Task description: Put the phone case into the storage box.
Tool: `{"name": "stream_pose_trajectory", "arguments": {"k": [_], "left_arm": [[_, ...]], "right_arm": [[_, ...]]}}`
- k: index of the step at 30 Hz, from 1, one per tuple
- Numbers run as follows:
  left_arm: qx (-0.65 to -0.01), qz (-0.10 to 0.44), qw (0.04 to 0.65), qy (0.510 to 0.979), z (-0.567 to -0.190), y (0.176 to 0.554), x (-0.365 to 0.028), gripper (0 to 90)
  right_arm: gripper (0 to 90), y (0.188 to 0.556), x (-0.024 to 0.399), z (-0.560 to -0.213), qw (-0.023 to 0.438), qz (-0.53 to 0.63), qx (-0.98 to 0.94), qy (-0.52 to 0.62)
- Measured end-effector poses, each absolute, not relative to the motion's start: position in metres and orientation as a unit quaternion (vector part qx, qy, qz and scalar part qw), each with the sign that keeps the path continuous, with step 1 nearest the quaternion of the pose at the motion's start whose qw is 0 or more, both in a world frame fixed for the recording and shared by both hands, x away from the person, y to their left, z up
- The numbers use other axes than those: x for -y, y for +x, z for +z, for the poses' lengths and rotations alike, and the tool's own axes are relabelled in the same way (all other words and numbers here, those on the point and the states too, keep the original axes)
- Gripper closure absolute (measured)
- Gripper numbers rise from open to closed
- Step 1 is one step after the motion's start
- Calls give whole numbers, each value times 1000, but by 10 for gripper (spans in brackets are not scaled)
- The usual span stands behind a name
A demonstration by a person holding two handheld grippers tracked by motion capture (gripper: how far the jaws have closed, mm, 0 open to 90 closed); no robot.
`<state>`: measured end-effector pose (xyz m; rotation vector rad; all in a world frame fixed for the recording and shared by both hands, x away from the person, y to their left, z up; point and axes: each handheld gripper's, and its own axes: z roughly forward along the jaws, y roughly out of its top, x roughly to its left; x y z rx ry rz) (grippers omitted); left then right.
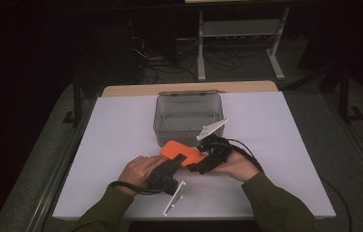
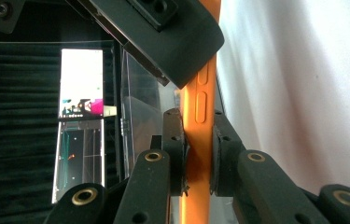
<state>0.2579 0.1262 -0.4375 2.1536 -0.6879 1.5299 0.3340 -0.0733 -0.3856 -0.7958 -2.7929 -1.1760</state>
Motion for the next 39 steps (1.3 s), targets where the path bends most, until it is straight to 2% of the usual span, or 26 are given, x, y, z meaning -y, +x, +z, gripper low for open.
{"name": "stream_pose_trajectory", "arguments": {"k": [15, 39], "left_arm": [[230, 540, 209, 782, -438, 260, -127, 795], [214, 538, 200, 791, -436, 265, -134, 794]], "right_arm": [[125, 332, 82, -379, -11, -401, 881, -252], [32, 315, 126, -377, -92, -418, 858, -284]]}}
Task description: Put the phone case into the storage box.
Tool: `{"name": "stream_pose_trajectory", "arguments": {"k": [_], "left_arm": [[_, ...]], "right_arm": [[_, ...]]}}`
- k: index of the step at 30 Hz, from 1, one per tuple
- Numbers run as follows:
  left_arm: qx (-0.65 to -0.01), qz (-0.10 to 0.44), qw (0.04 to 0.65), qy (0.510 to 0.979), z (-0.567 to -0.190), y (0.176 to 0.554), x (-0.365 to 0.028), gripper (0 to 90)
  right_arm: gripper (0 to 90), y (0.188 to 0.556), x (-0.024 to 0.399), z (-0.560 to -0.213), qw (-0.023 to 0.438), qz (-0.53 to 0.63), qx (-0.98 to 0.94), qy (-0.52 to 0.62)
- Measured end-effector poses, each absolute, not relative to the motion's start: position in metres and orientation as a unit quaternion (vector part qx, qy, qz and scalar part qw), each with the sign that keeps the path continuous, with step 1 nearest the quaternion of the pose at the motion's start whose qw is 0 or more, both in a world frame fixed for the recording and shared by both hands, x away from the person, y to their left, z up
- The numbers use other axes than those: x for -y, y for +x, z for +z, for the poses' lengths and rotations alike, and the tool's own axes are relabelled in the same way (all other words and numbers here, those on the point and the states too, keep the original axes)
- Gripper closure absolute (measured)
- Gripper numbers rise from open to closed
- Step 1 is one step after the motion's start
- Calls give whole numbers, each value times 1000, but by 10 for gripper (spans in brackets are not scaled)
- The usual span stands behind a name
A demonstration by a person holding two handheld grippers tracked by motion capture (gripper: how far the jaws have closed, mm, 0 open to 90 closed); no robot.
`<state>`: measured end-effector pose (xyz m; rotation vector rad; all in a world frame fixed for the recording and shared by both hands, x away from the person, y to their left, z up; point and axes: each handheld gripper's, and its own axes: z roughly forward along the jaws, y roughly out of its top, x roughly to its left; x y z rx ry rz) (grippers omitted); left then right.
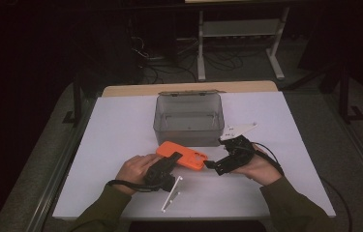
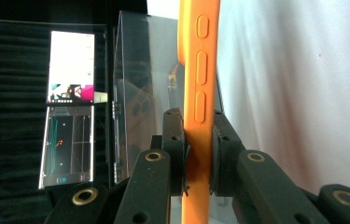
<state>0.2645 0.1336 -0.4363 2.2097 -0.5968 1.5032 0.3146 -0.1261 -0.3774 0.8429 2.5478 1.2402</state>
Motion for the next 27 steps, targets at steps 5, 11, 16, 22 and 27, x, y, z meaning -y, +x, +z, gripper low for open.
{"name": "stream_pose_trajectory", "arguments": {"k": [5, 11, 16, 22, 27], "left_arm": [[210, 538, 196, 792, -436, 265, -135, 794], [207, 538, 193, 794, -435, 265, -136, 794], [206, 540, 189, 794, -434, 265, -137, 795], [204, 539, 189, 795, -434, 265, -137, 794], [202, 540, 188, 795, -434, 265, -138, 794]], "right_arm": [[8, 306, 139, -384, 111, 422, -853, 286], [2, 297, 154, -395, 116, 428, -842, 306], [0, 290, 165, -405, 126, 435, -834, 317], [0, 282, 176, -416, 148, 442, -822, 327], [0, 276, 185, -427, 154, 446, -811, 345]]}}
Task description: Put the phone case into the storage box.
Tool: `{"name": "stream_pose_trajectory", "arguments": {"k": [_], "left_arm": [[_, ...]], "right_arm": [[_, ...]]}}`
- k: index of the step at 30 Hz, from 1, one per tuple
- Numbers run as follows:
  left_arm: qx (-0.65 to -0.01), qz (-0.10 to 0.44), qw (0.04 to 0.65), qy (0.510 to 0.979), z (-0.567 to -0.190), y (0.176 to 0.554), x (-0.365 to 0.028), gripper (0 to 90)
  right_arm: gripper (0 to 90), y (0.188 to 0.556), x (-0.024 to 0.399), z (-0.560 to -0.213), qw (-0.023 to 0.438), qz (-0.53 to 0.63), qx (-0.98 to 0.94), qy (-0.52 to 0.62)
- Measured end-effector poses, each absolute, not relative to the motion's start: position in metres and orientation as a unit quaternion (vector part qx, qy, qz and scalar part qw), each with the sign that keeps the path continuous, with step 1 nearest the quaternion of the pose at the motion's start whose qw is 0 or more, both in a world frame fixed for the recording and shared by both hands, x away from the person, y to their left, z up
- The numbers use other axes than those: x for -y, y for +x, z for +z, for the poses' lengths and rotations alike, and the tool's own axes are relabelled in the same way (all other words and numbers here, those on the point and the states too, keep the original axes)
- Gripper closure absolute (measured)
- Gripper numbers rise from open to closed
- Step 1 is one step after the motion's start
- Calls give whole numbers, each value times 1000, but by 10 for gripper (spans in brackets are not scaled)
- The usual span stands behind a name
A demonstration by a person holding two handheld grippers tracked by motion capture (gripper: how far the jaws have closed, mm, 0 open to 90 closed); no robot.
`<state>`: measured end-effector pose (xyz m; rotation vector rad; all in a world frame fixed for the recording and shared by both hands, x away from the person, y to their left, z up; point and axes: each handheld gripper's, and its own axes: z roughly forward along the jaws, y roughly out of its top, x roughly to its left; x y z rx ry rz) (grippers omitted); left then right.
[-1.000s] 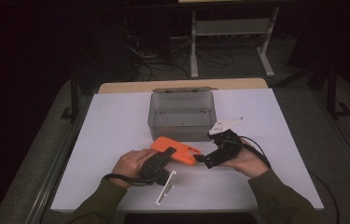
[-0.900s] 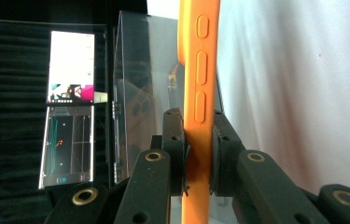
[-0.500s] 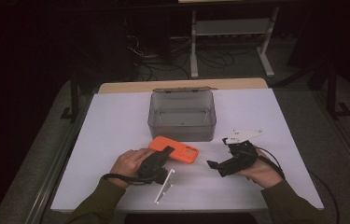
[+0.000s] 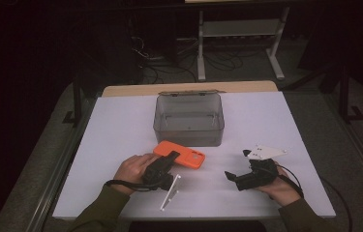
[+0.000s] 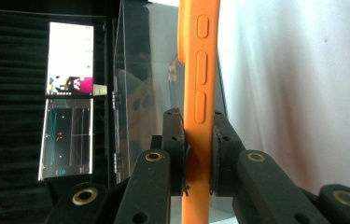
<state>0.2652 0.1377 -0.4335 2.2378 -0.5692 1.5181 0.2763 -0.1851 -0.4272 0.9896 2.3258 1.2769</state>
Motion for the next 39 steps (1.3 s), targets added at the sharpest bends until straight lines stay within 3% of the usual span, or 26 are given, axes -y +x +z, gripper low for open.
{"name": "stream_pose_trajectory", "arguments": {"k": [10, 39], "left_arm": [[198, 538, 191, 797, -433, 265, -138, 794], [157, 515, 232, 810, -425, 268, -139, 795]], "right_arm": [[0, 275, 190, -442, 159, 421, -821, 351], [0, 276, 188, -445, 154, 409, -829, 348]]}}
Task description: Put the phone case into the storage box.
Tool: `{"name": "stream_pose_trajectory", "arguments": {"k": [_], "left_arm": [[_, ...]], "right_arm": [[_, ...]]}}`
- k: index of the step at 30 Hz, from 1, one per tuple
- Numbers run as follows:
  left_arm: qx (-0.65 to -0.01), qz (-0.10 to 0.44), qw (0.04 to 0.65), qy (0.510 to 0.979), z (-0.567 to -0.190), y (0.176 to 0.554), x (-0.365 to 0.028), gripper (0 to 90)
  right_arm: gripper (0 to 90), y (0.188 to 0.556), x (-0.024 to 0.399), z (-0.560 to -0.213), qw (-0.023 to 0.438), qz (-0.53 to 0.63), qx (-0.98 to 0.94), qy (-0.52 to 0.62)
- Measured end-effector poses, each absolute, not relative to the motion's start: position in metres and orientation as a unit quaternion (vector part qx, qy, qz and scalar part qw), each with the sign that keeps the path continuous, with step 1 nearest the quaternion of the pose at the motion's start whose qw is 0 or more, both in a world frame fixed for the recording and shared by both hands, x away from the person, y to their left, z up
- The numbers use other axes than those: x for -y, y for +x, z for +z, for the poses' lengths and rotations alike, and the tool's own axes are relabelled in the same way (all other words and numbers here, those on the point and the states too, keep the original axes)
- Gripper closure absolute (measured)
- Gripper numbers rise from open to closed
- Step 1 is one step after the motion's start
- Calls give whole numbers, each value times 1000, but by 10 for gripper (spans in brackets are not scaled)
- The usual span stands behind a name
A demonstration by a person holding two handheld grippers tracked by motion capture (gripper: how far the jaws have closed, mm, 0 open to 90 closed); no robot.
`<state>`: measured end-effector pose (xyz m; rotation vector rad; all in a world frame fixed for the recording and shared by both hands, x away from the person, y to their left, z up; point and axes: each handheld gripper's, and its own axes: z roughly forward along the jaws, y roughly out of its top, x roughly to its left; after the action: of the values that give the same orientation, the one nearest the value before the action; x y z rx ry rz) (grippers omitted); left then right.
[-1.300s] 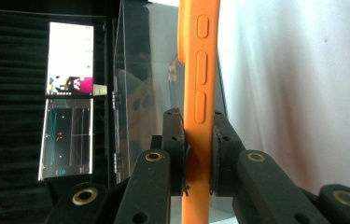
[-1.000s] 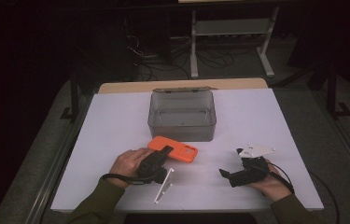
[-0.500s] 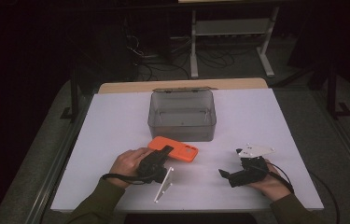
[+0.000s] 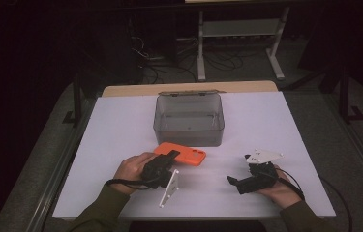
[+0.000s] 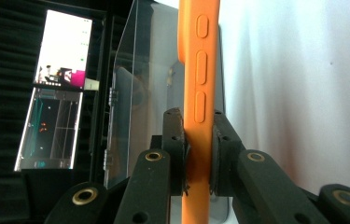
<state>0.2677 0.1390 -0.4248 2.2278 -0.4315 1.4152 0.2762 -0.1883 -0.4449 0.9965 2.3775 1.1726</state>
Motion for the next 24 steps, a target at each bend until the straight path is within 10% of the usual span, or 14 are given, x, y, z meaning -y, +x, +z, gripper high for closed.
{"name": "stream_pose_trajectory", "arguments": {"k": [24], "left_arm": [[86, 463, 291, 833, -412, 275, -144, 795]], "right_arm": [[0, 276, 188, -444, 154, 408, -830, 348]]}}
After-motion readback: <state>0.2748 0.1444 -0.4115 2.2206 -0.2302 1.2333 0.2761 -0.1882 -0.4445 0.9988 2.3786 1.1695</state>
